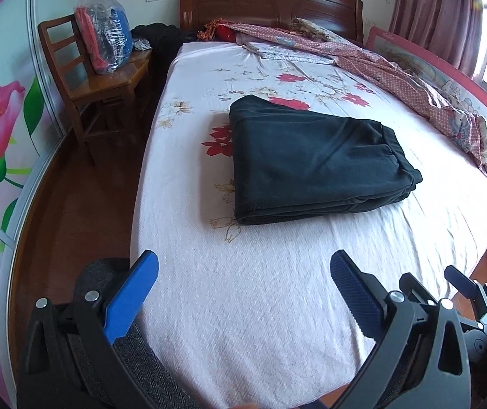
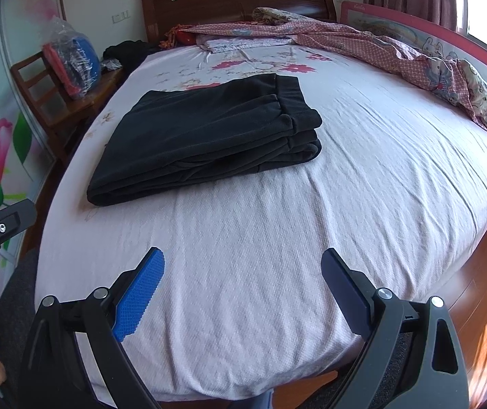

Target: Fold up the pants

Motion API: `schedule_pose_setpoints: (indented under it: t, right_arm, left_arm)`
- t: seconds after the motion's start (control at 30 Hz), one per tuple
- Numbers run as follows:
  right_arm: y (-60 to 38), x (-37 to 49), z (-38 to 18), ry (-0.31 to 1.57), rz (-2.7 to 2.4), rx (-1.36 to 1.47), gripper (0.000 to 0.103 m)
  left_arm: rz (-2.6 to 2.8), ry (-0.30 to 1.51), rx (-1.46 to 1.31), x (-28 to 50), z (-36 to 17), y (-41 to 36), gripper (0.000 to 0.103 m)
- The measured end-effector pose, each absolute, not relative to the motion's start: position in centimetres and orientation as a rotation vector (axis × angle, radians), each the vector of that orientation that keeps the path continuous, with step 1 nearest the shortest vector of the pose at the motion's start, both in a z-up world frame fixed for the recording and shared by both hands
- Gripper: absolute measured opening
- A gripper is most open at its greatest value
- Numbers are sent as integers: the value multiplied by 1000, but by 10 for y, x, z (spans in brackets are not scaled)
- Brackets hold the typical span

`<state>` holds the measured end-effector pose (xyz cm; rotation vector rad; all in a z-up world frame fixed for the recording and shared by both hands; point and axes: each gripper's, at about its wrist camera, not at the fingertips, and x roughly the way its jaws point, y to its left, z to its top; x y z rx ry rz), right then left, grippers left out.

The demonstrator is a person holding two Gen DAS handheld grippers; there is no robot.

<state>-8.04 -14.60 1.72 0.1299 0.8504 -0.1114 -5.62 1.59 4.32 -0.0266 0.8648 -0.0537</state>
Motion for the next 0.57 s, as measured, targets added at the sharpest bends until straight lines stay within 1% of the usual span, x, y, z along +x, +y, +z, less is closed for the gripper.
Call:
schedule_pose_setpoints:
  t: [0.23, 0.47, 0.57]
  right_arm:
    - [-146, -81, 16, 853, -109, 138, 93]
    - [-147, -82, 17, 849, -108, 145, 93]
    - [-149, -81, 16, 854, -109, 151, 93]
  left_arm:
    - [-33, 913, 13, -53, 34, 10, 101]
    - [-51, 899, 38, -58, 38, 4, 101]
    - [-61, 921, 11, -56, 35, 8, 101]
